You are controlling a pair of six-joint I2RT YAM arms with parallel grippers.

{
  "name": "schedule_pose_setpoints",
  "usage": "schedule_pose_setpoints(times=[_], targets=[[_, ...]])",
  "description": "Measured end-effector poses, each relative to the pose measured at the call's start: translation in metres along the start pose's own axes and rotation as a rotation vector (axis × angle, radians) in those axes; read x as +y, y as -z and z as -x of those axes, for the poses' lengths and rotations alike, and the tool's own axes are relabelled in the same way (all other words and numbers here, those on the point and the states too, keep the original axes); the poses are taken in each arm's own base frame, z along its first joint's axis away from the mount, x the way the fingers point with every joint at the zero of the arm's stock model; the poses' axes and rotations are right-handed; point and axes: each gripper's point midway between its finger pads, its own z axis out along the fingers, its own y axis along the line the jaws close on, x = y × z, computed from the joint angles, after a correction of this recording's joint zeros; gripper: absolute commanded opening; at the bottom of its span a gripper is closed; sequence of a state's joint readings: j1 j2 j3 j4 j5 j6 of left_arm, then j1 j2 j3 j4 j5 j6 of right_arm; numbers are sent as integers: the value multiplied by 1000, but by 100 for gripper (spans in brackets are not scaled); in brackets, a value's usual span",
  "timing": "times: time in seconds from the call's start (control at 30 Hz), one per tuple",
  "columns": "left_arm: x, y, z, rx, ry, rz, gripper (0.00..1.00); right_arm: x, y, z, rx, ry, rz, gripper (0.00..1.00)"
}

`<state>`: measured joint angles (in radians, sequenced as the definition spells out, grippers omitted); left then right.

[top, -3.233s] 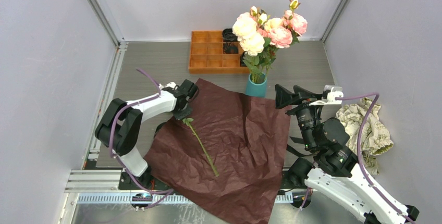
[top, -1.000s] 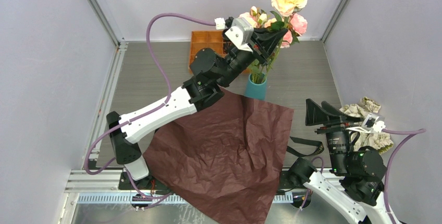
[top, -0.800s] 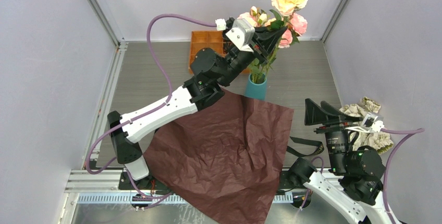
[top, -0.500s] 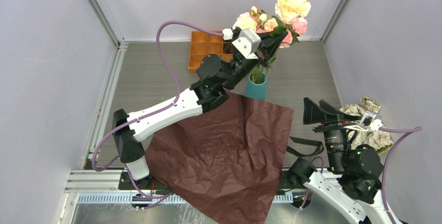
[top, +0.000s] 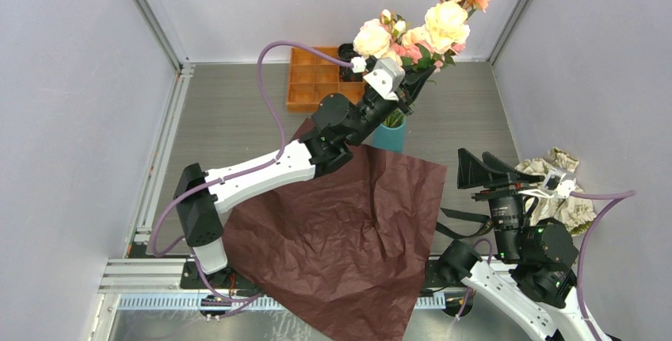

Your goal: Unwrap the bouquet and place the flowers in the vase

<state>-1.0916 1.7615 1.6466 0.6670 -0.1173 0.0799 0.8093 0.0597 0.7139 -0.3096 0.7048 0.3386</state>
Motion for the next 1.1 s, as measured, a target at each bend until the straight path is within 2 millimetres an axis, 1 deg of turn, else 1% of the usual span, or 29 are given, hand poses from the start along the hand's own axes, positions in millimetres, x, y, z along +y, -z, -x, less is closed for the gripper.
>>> schedule_pose_setpoints(times=[0.17, 0.4, 0.6, 0.73, 0.93, 1.1], targets=[[6, 5, -15, 30, -4, 29, 0, 0, 0, 0, 0, 0, 0, 83], [19, 4, -24, 42, -12, 70, 0, 0, -2, -7, 14, 10, 2, 83], [27, 4, -54, 91, -7, 115, 0, 1, -2, -8, 15, 11, 3, 84], [34, 9, -73, 128, -8, 145, 0, 1, -2, -9, 16, 12, 3, 84], [42, 15, -85, 151, 6, 177, 0, 1, -2, -9, 17, 11, 4, 85], [44, 22, -98, 178, 12, 190, 0, 0, -3, -11, 19, 14, 3, 85]])
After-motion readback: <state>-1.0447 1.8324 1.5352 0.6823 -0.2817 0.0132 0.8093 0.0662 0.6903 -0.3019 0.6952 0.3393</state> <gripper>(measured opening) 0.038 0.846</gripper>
